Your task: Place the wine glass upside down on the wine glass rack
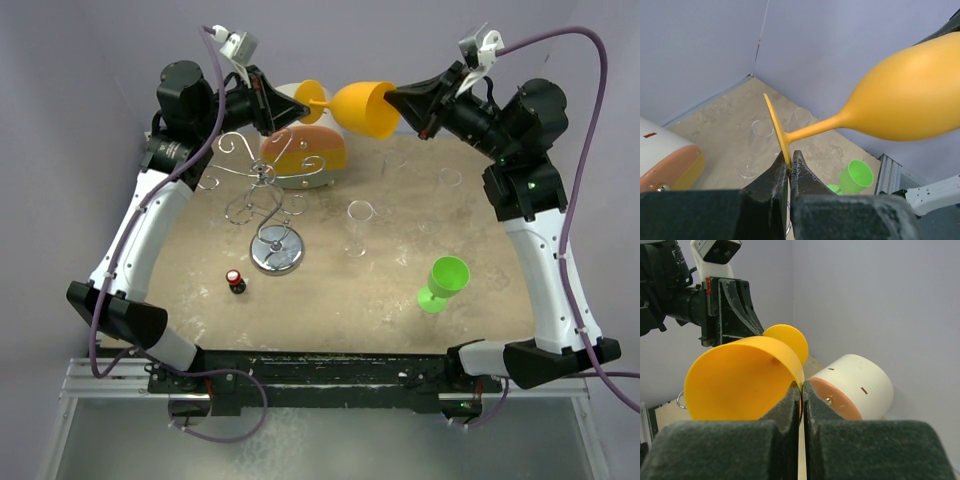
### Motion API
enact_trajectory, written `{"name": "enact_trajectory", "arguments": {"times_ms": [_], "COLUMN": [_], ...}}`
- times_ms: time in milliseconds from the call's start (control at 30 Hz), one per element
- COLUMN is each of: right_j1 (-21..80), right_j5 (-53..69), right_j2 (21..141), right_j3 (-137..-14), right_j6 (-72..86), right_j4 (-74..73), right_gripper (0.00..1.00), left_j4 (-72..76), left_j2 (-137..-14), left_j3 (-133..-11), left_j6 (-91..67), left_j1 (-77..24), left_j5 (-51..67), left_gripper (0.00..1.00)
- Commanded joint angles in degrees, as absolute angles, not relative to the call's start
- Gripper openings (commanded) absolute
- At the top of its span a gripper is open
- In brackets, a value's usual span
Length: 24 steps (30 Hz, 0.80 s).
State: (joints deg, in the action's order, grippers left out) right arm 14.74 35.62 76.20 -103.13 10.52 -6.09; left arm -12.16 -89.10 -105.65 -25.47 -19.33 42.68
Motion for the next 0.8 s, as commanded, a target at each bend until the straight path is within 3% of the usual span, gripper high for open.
{"name": "enact_trajectory", "arguments": {"times_ms": [0, 100, 200, 300, 467, 767], "right_j1": [15.0, 15.0, 15.0, 15.0, 14.9, 14.7], "right_j5": [36.4, 38.0, 40.2, 41.3, 41.2, 39.2], "right_j2": [75.4, 74.7, 73.7, 72.8, 71.2, 67.8], "right_j3": [-102.4, -101.8, -101.2, -101.5, -103.1, -103.4], "right_j6": [9.3, 8.2, 5.8, 4.0, -1.2, -8.3], "right_j4": [-2.5, -3.0, -4.0, -5.8, -10.8, -17.3], "right_gripper": [0.00, 0.20, 0.54, 0.72, 0.82, 0.88], "left_j4": [-11.4, -13.1, -15.4, -18.3, -22.7, -30.6], "left_j2": [-87.4, -85.8, -84.4, -83.1, -79.9, -73.4], "left_j3": [-108.0, -108.2, -109.1, -110.6, -111.7, -116.8], "left_j6": [-23.4, -22.0, -19.5, -15.6, -9.9, 7.6], "left_j1": [-19.7, -19.8, -19.6, -19.5, -16.7, -11.1], "left_j5": [42.9, 40.7, 38.3, 35.9, 31.8, 15.5], "left_gripper": [0.00, 0.00, 0.00, 0.00, 0.00, 0.00]}}
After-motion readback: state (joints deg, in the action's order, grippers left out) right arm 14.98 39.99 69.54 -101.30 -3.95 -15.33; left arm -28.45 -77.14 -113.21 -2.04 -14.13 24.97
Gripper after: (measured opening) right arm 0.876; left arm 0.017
